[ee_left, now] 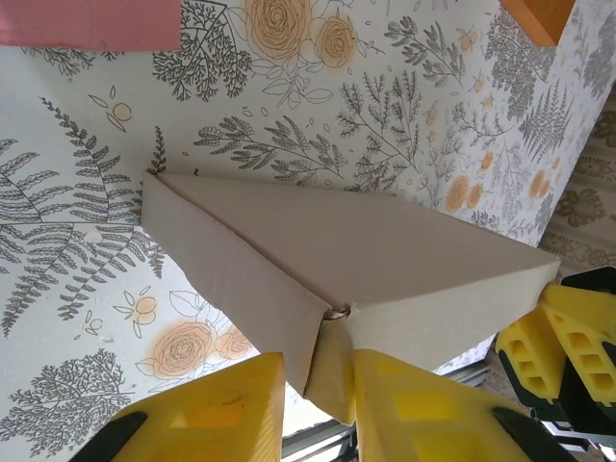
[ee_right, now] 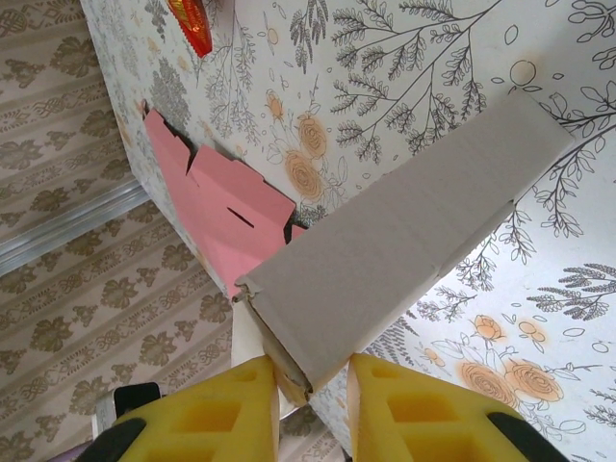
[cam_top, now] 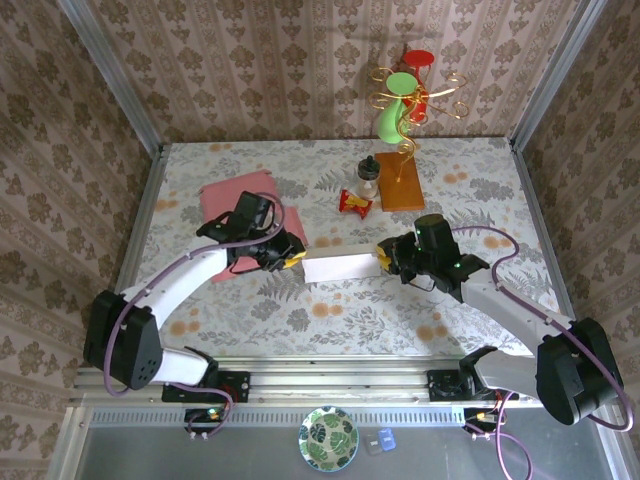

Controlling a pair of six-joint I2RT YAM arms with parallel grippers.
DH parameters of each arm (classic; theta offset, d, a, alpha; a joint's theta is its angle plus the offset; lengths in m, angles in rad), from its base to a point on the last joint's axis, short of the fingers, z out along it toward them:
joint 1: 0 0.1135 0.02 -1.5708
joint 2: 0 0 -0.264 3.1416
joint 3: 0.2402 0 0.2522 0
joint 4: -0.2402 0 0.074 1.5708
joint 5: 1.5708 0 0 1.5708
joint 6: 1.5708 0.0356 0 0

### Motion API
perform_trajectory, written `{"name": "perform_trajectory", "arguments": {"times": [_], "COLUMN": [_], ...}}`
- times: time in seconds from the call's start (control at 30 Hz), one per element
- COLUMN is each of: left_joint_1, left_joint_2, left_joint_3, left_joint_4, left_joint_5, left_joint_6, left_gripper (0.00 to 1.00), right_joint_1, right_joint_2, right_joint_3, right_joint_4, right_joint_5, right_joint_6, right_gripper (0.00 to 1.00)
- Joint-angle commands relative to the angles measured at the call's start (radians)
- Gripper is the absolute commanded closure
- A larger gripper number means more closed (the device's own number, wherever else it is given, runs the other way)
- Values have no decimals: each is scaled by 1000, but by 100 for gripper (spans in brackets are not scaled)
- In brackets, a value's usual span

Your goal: Fold the paper box

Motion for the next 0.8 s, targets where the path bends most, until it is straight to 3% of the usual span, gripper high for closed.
{"name": "perform_trajectory", "arguments": {"times": [0.0, 0.5, 0.77], "left_joint_1": [17, 61, 61], "left_joint_2": [-19, -95, -75], "left_joint_3": [-43, -338, -418], "left_joint_4": [-8, 291, 320], "left_joint_5": [-21, 31, 36], "left_joint_6": [-14, -159, -134], "left_gripper": [77, 84, 90], "right_joint_1": [-3, -3, -3], "right_joint_2": [34, 52, 56], "right_joint_3": [-17, -39, -58], "right_joint_4": [-173, -146, -146], "right_joint_5": [25, 19, 20], "right_joint_6": [-7, 31, 54], "right_gripper": [75, 75, 75]}}
